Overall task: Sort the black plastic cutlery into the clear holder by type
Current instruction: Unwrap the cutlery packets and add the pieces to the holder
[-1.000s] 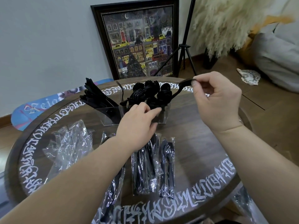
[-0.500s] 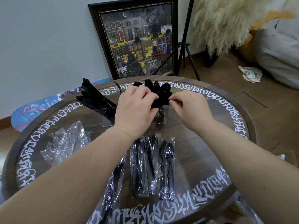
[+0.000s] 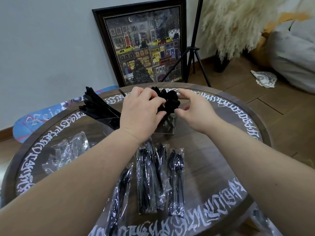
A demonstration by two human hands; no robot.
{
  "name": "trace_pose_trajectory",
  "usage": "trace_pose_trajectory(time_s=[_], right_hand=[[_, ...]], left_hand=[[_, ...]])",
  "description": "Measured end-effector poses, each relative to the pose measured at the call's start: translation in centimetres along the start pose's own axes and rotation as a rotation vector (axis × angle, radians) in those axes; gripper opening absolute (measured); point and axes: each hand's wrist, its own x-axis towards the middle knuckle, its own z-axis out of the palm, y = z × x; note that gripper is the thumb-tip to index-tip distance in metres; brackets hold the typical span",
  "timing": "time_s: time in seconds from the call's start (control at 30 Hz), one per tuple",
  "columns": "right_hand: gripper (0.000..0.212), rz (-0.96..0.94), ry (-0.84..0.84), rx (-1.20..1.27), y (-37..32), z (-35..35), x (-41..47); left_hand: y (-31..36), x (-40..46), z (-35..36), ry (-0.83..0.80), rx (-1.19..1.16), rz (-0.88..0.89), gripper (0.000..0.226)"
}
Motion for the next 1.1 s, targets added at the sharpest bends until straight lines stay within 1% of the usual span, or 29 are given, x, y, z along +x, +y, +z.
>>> trace_pose_trajectory(time_s=[0.1,0.23,0.33,0.43,0.53,0.6,0.67,0.7,0.8,0.9,0.97,1.1], right_hand=[[0.046,0.003,0.02,-0.021,0.0,0.1,0.7],[0.022,0.032,0.083,0.069,-0.3,0.2,1.0],[0.016,-0.004,0.073,0.071,-0.9,0.1,0.8],[0.016,-0.004,0.043,0.082,-0.6,0.2,0.3],[0.02,-0.033,0.058,0.077,0.1,0.4,-0.6],[0.03,-0.062,0.061,0.034,0.4,0.4,-1.3],[0.041,-0.066,0.028,-0.041,0.7,0.5,-1.8],[0.043,-0.06,0.01,-0.08,0.9,0.7,-1.8],[0.038,-0.041,0.0,-0.133,1.5,1.0,-1.2],[0.029,-0.037,0.024,-0.134,1.6,1.1,-0.5],[0.029,-0.027,0.024,-0.115,1.5,1.0,-0.2],[0.049,0.027,0.056,-0.123,1.2,0.8,-1.3]], left_hand=[[-0.4,-0.4,-0.3,-0.051,0.015,-0.062,0.04],[-0.7,-0.5,-0.4,-0.086,0.019,-0.089,0.03],[-0.6,-0.3,-0.3,-0.081,0.01,-0.084,0.025],[-0.5,-0.4,-0.3,-0.099,-0.001,-0.096,0.026],[-0.5,-0.7,-0.3,-0.097,-0.004,-0.102,0.029],[-0.5,-0.8,-0.3,-0.092,0.006,-0.095,0.031],[-0.5,-0.8,-0.3,-0.088,0.017,-0.088,0.032],[-0.5,-0.9,-0.3,-0.084,0.022,-0.083,0.033],[-0.4,-1.0,-0.2,-0.076,0.026,-0.072,0.035],[-0.5,-1.2,-0.3,-0.066,0.028,-0.056,0.037],[-0.5,-1.4,-0.5,-0.058,0.033,-0.041,0.039],[-0.5,-2.2,-1.1,-0.047,0.018,-0.032,0.046]])
